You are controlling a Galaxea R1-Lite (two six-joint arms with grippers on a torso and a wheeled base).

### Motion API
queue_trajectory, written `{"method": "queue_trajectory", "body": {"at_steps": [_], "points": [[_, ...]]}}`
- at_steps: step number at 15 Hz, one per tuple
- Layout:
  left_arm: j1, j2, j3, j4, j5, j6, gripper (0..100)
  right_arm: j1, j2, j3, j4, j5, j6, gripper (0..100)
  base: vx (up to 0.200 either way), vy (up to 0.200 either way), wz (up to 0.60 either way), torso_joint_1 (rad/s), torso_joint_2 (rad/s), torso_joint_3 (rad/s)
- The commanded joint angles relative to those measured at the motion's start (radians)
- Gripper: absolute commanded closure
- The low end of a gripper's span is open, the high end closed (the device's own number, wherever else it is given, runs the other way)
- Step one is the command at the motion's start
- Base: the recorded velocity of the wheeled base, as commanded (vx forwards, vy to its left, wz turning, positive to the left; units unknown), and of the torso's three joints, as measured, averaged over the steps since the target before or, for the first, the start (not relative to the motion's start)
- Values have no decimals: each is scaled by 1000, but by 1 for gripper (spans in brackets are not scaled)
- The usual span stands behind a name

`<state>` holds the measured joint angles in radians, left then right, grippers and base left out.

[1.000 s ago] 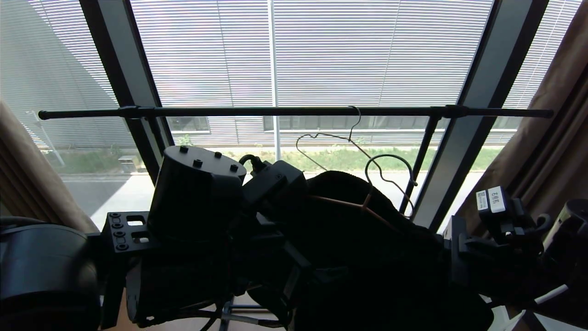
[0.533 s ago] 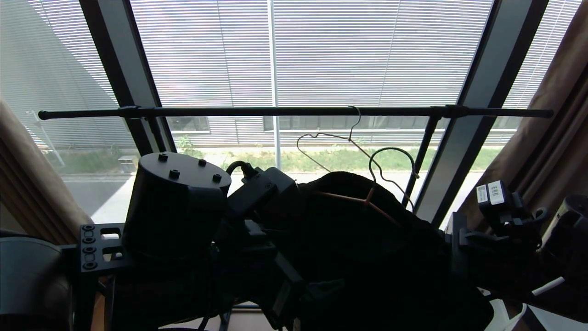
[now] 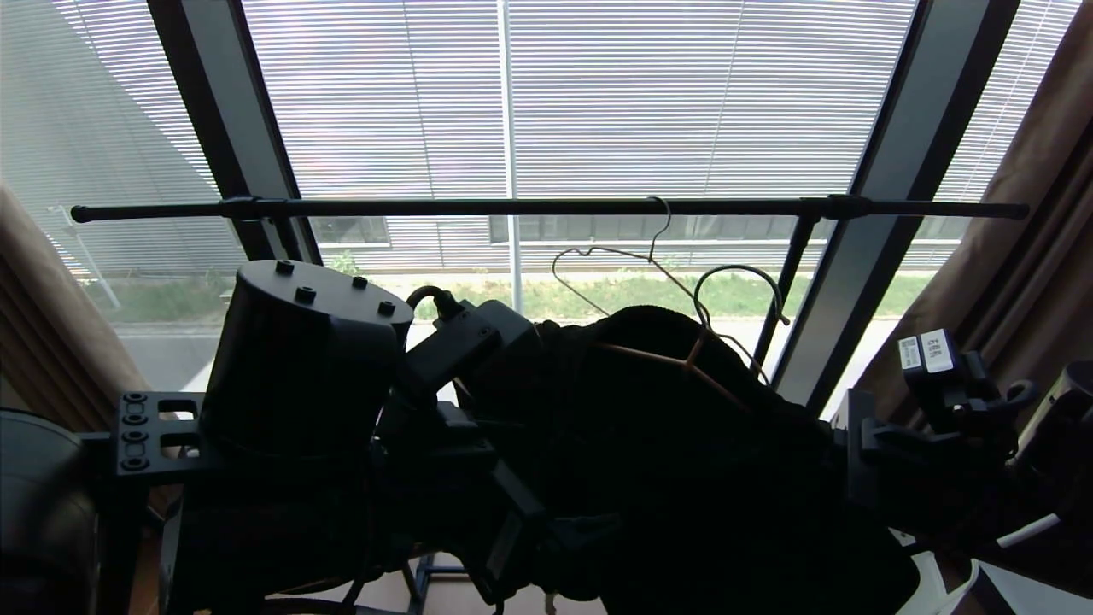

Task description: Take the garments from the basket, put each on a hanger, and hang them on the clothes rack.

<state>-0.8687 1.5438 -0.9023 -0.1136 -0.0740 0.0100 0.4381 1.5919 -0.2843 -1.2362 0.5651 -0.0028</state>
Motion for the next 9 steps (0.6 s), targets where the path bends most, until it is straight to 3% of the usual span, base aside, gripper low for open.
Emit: {"method": "queue_trajectory", "body": {"at_steps": [1, 5, 9], "points": [[0, -2, -10, 2, 0, 1, 0, 1, -3, 0, 0, 1, 0, 100, 0, 0, 0, 0, 0, 0], [14, -120, 31, 32, -1, 16, 0, -4, 6, 0, 0, 12, 1, 100, 0, 0, 0, 0, 0, 0], [119, -252, 106, 51, -35, 116, 0, -53, 6, 14, 3, 144, 0, 100, 0, 0, 0, 0, 0, 0]]}}
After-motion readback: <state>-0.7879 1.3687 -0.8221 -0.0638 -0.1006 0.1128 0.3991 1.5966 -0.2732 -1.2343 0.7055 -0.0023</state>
